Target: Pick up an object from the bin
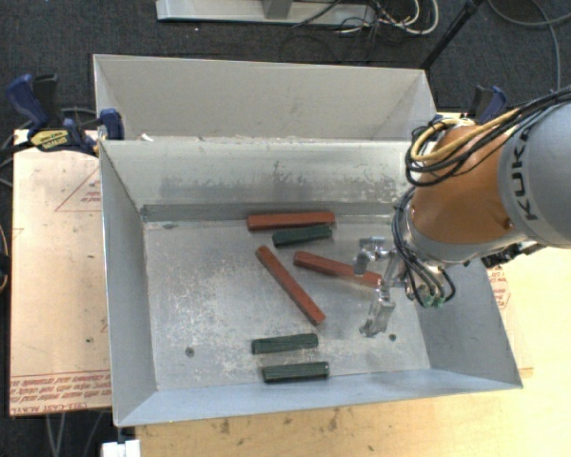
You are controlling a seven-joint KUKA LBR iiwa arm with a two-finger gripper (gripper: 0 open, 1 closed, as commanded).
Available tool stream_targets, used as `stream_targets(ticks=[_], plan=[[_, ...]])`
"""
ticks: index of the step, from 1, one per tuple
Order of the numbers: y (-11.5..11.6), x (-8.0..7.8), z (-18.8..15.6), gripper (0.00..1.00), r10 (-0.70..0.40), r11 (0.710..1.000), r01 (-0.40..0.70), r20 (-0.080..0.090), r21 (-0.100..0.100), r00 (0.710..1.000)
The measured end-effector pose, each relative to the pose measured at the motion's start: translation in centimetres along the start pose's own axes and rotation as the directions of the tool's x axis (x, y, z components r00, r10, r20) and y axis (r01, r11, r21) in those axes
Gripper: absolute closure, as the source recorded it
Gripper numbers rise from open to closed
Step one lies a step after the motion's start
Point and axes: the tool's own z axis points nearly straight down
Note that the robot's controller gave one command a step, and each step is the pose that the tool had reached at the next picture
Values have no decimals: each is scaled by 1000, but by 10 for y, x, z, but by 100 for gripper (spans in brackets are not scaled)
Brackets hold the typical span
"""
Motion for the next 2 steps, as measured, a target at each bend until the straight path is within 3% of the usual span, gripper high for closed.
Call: stream_targets(ticks=[1,2], plan=[[4,-31,-6,0,-64,998,64,-9,0,998],[-2,-56,-4,0,93,996,-93,-2,0,996]])
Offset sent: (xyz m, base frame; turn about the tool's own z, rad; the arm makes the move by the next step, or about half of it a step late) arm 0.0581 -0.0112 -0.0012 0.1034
